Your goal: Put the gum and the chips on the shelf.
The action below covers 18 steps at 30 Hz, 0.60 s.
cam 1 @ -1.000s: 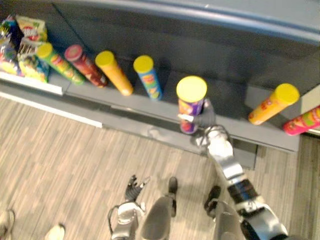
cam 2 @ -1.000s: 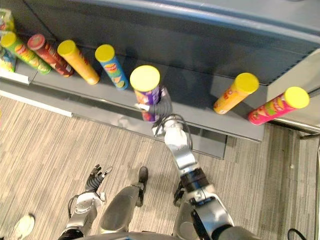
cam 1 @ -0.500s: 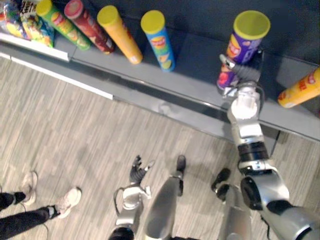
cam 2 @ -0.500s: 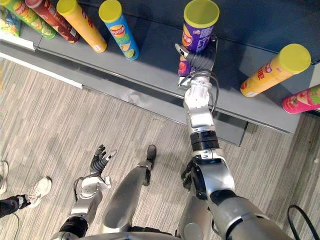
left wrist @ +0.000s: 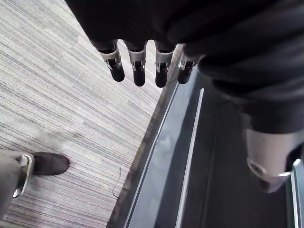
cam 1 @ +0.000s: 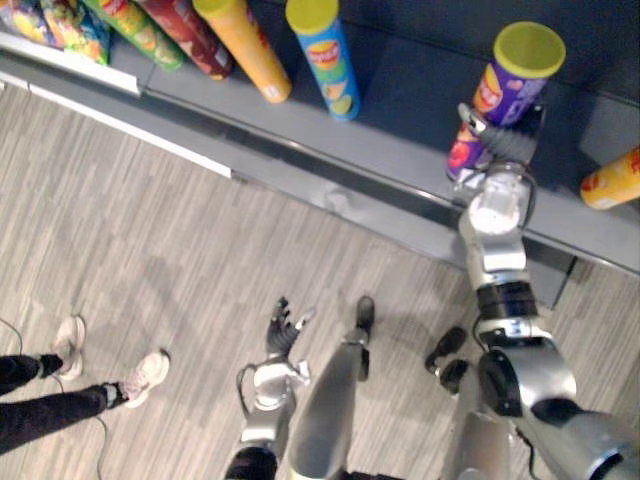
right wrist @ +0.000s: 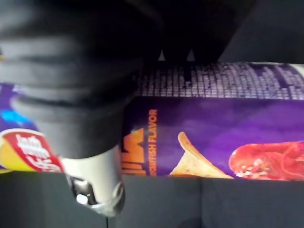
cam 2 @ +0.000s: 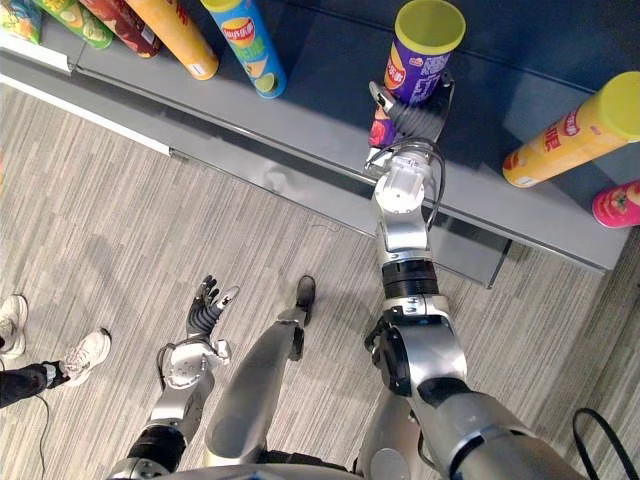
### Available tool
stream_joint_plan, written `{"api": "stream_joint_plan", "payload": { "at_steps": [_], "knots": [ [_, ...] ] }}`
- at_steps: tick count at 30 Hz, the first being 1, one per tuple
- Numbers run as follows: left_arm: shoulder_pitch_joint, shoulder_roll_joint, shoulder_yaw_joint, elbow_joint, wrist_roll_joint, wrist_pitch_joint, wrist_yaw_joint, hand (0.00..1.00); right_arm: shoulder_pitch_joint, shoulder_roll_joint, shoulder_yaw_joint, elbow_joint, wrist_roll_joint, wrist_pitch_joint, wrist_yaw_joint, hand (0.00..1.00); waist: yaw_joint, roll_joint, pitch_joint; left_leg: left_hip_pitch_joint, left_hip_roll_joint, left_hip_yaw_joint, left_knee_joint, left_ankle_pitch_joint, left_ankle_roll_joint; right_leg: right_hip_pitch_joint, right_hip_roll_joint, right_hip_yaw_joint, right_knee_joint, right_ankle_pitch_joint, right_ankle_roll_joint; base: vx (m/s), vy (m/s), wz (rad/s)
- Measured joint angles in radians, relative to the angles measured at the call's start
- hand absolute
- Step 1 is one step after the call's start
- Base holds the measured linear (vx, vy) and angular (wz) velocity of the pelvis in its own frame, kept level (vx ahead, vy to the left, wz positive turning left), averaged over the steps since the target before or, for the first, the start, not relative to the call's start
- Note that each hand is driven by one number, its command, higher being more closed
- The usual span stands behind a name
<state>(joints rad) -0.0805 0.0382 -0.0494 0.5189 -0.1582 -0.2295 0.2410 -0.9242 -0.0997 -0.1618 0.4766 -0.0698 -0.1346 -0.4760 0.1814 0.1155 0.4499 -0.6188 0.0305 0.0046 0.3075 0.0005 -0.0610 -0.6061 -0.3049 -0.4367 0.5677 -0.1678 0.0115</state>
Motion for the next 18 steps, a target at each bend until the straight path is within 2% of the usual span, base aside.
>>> {"api": "stream_joint_plan", "payload": {
  "at_steps": [5, 14, 18],
  "knots": [
    [-0.006, 0.000, -0.001, -0.006, -0.035, -0.002, 0.009, 0.00, -0.011, -0.003, -0.029, 0.007, 0.001, 0.000, -0.003, 1.00, 0.010, 0.005, 0.005, -0.021, 0.002, 0.001, 0.009, 0.000, 0.001, -0.008, -0.010, -0.019, 0.013, -0.010, -0.002, 0.01, -0.030, 0.11],
    [-0.012, -0.020, -0.002, -0.046, -0.037, -0.004, 0.020, 0.00, -0.151, -0.024, -0.039, 0.043, 0.025, 0.000, -0.041, 1.00, 0.016, 0.007, 0.006, -0.075, -0.005, 0.002, 0.012, 0.020, 0.006, -0.050, -0.043, -0.049, 0.049, -0.023, -0.001, 0.02, -0.022, 0.13],
    [-0.013, -0.039, -0.002, -0.054, -0.102, -0.003, 0.021, 0.00, -0.157, -0.028, -0.058, 0.046, 0.043, 0.000, -0.048, 1.00, 0.018, 0.007, 0.006, -0.084, -0.005, 0.003, 0.012, 0.022, 0.005, -0.054, -0.050, -0.059, 0.059, -0.033, 0.000, 0.01, -0.035, 0.09]
  ]
}}
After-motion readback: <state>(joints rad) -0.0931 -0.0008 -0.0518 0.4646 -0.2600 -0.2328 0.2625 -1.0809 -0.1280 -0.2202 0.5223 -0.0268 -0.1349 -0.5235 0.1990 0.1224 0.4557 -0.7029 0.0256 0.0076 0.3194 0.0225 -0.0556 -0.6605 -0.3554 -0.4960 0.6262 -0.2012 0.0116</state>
